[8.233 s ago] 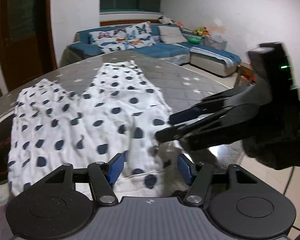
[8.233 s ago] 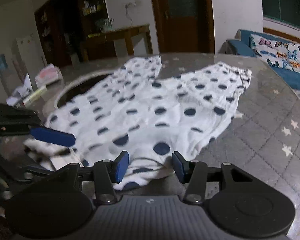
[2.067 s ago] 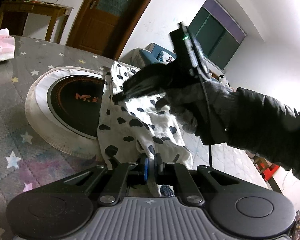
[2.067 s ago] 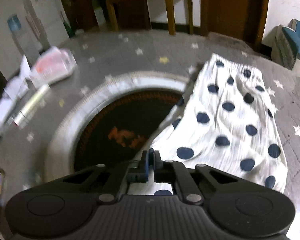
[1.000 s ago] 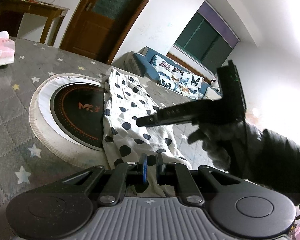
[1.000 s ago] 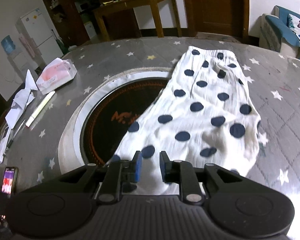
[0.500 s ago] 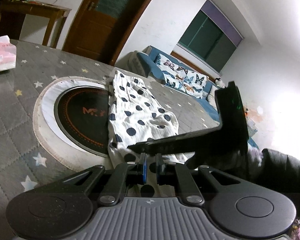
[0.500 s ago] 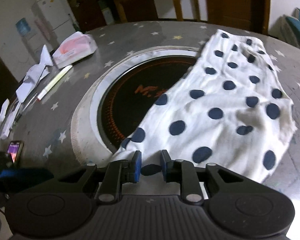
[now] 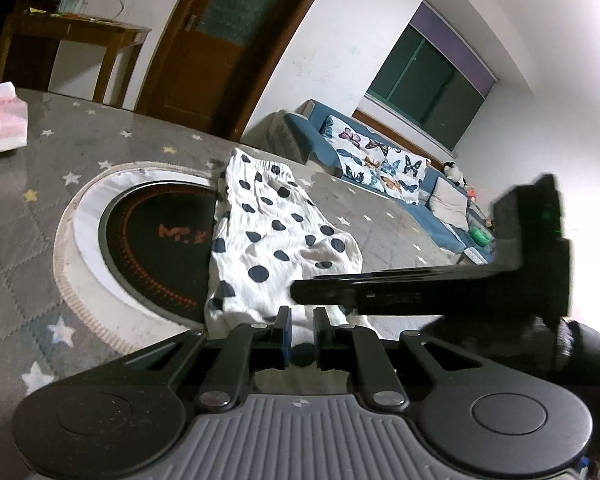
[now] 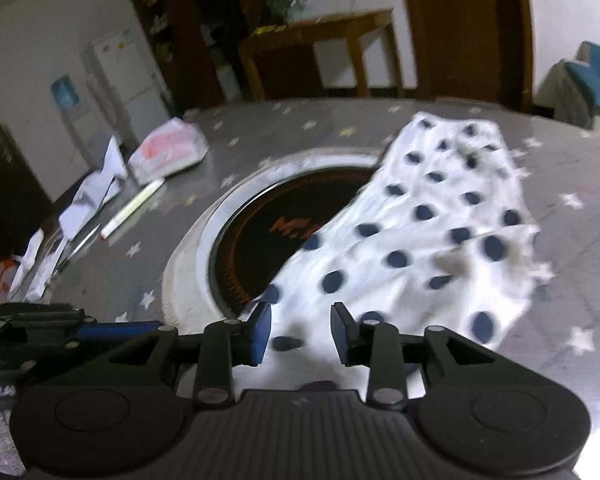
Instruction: Fold clothes
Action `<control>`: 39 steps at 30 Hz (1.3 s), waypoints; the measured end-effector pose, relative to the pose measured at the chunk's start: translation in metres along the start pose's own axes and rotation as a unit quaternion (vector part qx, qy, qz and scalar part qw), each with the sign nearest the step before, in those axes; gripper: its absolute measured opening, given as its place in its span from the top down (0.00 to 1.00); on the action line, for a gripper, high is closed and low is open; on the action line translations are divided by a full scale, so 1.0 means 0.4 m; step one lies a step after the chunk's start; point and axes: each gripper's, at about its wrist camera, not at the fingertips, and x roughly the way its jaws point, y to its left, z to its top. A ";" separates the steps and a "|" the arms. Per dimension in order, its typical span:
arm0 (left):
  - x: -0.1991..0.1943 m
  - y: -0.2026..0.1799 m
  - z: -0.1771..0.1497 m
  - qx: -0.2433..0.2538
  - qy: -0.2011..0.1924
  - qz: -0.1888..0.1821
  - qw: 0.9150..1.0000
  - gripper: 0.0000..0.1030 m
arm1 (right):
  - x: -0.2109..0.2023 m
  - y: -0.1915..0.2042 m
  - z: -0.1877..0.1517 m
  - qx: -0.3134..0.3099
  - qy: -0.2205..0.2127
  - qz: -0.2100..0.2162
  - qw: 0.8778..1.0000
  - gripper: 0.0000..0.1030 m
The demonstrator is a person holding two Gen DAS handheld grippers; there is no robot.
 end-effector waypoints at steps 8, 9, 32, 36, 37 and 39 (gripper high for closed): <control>0.048 -0.054 0.023 0.021 0.004 0.003 1.000 0.88 | -0.104 -0.143 -0.021 0.072 -0.065 -0.036 0.995 0.68; 0.052 -0.060 0.025 0.026 0.003 0.004 1.000 0.88 | -0.117 -0.161 -0.023 0.080 -0.073 -0.040 0.993 0.68; 0.163 -0.058 -0.049 0.036 0.067 0.059 0.995 0.88 | -0.135 -0.289 -0.119 0.139 -0.091 -0.041 0.985 0.63; 0.168 -0.051 -0.053 0.033 0.073 0.067 0.995 0.88 | -0.128 -0.296 -0.119 0.135 -0.092 -0.034 0.986 0.63; 0.168 -0.050 -0.053 0.032 0.073 0.069 0.994 0.88 | -0.127 -0.298 -0.118 0.133 -0.093 -0.034 0.986 0.63; 0.168 -0.049 -0.052 0.029 0.073 0.072 0.994 0.88 | -0.125 -0.306 -0.116 0.128 -0.093 -0.035 0.987 0.63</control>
